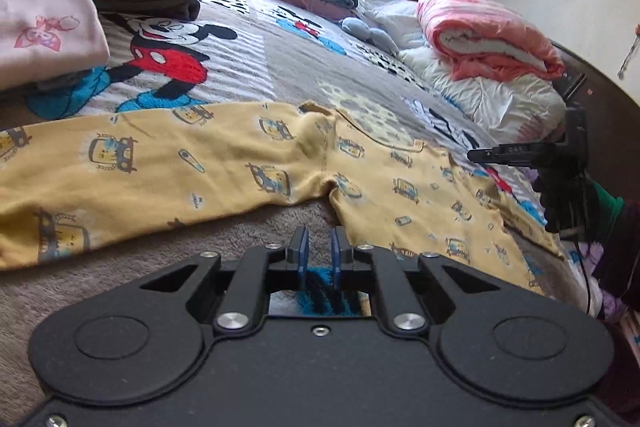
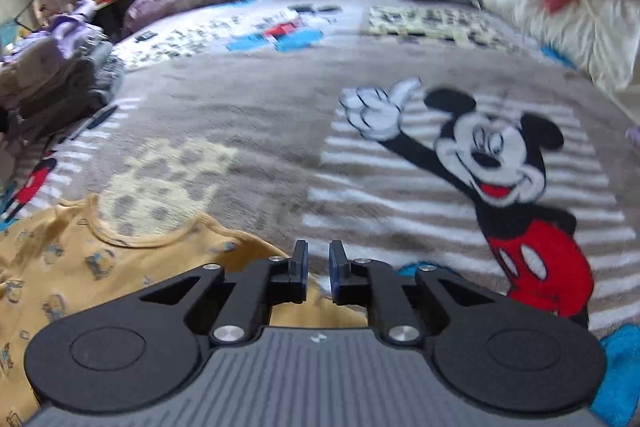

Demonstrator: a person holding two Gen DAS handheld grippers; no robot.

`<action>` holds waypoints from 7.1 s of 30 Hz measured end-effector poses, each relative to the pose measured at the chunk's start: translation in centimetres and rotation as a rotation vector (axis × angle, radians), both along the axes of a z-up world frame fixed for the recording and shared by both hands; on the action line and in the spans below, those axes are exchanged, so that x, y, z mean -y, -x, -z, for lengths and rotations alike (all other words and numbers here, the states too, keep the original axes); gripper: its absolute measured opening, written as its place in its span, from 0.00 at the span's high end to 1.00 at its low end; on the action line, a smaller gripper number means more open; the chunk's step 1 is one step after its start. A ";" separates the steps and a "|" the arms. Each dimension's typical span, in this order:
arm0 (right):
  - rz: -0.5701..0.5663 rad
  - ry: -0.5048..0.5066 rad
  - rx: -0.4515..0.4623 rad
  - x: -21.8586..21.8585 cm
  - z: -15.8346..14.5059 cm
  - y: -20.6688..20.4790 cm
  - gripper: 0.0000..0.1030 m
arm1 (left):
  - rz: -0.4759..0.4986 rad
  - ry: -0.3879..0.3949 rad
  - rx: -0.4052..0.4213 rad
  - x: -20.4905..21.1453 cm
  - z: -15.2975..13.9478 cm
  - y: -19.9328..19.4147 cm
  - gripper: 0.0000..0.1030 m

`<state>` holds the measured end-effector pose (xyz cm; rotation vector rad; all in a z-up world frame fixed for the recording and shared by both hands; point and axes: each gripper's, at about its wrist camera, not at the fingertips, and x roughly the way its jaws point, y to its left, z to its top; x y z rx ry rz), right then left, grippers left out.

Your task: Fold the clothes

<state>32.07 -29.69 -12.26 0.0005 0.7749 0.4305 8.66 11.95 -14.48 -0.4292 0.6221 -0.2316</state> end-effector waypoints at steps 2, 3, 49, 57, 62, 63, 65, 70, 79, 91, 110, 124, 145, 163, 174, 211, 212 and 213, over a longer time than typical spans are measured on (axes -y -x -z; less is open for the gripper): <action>-0.012 0.018 0.016 -0.4 -0.1 0.8 0.86 | -0.011 0.013 0.004 -0.3 0.0 0.0 0.92; -0.010 0.034 0.016 -0.5 0.0 1.1 0.88 | -0.016 0.017 0.006 -0.4 -0.1 0.0 0.92; -0.176 -0.028 0.011 -21.9 2.2 0.4 1.00 | -0.830 0.122 -0.043 -14.1 -0.3 5.9 0.91; -0.212 0.075 0.055 -23.4 2.0 1.1 1.00 | -0.835 0.112 -0.039 -13.6 -0.4 6.0 0.91; -0.203 0.087 0.082 -23.9 1.5 1.4 0.98 | -0.870 0.059 -0.031 -13.4 -1.0 6.2 0.79; -0.215 0.090 0.105 -23.9 1.1 1.9 0.95 | -0.875 0.065 -0.031 -13.4 -1.1 6.3 0.79; -0.243 0.091 0.145 -24.1 0.2 3.2 0.95 | -0.883 0.063 -0.025 -13.2 -1.3 6.7 0.79; -0.328 0.057 0.200 -24.4 -1.4 7.1 0.95 | -0.758 -0.065 0.050 -9.3 -3.4 6.3 0.79; -0.329 0.077 0.147 -24.6 -0.6 10.2 0.90 | -0.560 -0.171 -0.013 -6.2 -2.4 3.6 0.63; 0.262 -0.219 0.015 0.3 0.3 16.5 0.74 | -0.345 -0.234 0.049 -1.2 -4.8 0.1 0.66; 0.708 -0.645 0.057 19.6 6.8 19.5 0.57 | -0.090 0.021 -0.181 3.4 -2.4 -17.9 0.76; 0.796 -0.741 0.147 22.7 7.3 20.0 0.47 | -0.221 0.205 -0.260 2.0 0.2 -20.5 0.81; 0.817 -0.725 0.147 23.6 7.7 20.0 0.41 | 0.180 -0.057 -0.190 21.7 -1.1 -23.1 0.80; 0.732 -0.879 0.060 23.4 7.9 21.3 0.92 | 0.140 0.058 -0.190 19.3 -0.9 -22.9 0.80; 0.706 -0.680 0.054 21.2 7.9 18.7 0.88 | 0.164 -0.029 -0.189 21.2 -0.9 -25.3 0.80; 0.463 -0.450 0.168 13.7 2.3 22.9 0.69 | 0.000 -0.310 -0.142 10.2 -4.0 -1.4 0.73; 0.437 -0.468 0.118 12.9 2.3 23.3 0.65 | -0.036 -0.280 -0.165 9.4 -3.7 -0.3 0.71; 0.411 -0.486 0.067 12.1 2.4 23.7 0.62 | -0.073 -0.249 -0.188 8.7 -3.4 0.8 0.69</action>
